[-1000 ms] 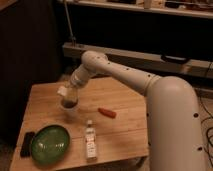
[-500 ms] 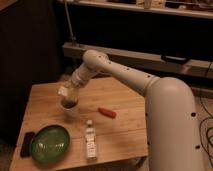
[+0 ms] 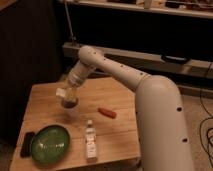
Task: Place the white sponge in the ceramic cup
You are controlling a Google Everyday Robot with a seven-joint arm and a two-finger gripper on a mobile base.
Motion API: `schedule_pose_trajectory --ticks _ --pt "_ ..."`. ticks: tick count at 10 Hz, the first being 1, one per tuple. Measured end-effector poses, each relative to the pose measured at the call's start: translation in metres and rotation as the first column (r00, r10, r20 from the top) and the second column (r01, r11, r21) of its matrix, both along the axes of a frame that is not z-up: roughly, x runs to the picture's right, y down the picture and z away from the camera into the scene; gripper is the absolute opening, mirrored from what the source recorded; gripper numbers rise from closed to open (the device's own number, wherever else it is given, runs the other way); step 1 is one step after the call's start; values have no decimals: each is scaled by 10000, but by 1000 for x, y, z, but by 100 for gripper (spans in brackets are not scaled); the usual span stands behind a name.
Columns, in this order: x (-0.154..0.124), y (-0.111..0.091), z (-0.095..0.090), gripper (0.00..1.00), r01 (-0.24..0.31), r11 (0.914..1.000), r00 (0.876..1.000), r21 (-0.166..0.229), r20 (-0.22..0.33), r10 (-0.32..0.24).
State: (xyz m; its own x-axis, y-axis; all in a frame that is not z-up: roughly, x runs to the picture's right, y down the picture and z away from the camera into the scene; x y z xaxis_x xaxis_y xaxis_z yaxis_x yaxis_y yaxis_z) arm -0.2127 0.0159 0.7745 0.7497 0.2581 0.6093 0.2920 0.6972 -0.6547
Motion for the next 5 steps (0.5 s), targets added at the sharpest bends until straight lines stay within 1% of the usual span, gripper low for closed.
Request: schedule_pose_trajectory --ticks 1,2,3,4,5 --pt "0 1 0 56 105 9999 9999 -38 -18 -105" --pt "-1 3 -1 69 280 9996 9996 -100 -19 -280" --pt "-1 4 -2 77 358 9992 9994 -151 -22 -359" --pt "0 5 -2 80 390 9991 9992 -189 -23 -391" --pt "1 6 -3 80 440 9987 9990 -273 -16 -441"
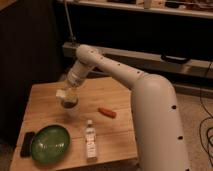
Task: Place the white sponge in the ceramic cup
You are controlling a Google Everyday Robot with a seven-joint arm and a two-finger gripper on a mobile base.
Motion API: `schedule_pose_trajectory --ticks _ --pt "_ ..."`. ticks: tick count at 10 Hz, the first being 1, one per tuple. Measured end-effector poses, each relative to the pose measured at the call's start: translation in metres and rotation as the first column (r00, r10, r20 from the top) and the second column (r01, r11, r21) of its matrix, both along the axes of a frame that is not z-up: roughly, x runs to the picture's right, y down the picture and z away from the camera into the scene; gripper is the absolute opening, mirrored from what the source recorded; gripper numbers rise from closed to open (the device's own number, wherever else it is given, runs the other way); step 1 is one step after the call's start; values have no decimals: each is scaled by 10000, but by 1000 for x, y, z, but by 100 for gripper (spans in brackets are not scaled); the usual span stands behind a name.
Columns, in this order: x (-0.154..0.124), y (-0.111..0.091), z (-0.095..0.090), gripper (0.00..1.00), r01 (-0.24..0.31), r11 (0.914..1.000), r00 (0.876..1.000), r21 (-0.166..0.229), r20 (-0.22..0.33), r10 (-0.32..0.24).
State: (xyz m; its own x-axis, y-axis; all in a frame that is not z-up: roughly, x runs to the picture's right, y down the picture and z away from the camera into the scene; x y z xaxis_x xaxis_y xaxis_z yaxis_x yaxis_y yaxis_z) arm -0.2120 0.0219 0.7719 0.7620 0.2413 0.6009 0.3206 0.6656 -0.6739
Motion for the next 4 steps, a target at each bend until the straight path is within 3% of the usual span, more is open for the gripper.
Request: schedule_pose_trajectory --ticks 3,4 --pt "-3 1 -4 80 302 9994 9984 -138 479 -295" --pt "-4 3 -4 75 329 9994 9980 -113 537 -322"
